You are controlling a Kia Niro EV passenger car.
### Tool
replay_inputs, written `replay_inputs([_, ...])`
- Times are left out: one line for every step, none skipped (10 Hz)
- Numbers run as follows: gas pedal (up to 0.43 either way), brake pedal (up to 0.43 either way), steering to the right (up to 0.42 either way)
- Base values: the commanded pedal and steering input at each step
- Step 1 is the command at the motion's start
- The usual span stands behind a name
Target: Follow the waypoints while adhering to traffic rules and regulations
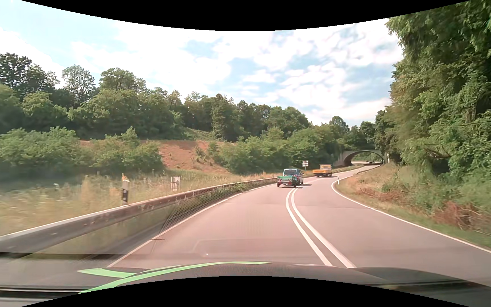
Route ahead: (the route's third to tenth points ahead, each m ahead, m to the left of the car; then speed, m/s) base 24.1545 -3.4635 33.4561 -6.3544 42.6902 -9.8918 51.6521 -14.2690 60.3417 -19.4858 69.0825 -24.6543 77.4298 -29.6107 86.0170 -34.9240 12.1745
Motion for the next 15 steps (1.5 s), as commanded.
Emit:
replay_inputs([0.268,0.0,0.045])
replay_inputs([0.268,0.0,0.048])
replay_inputs([0.268,0.0,0.048])
replay_inputs([0.268,0.0,0.049])
replay_inputs([0.268,0.0,0.049])
replay_inputs([0.268,0.0,0.05])
replay_inputs([0.268,0.0,0.051])
replay_inputs([0.268,0.0,0.052])
replay_inputs([0.268,0.0,0.052])
replay_inputs([0.268,0.0,0.052])
replay_inputs([0.28,0.0,0.053])
replay_inputs([0.28,0.0,0.053])
replay_inputs([0.28,0.0,0.054])
replay_inputs([0.28,0.0,0.054])
replay_inputs([0.28,0.0,0.054])
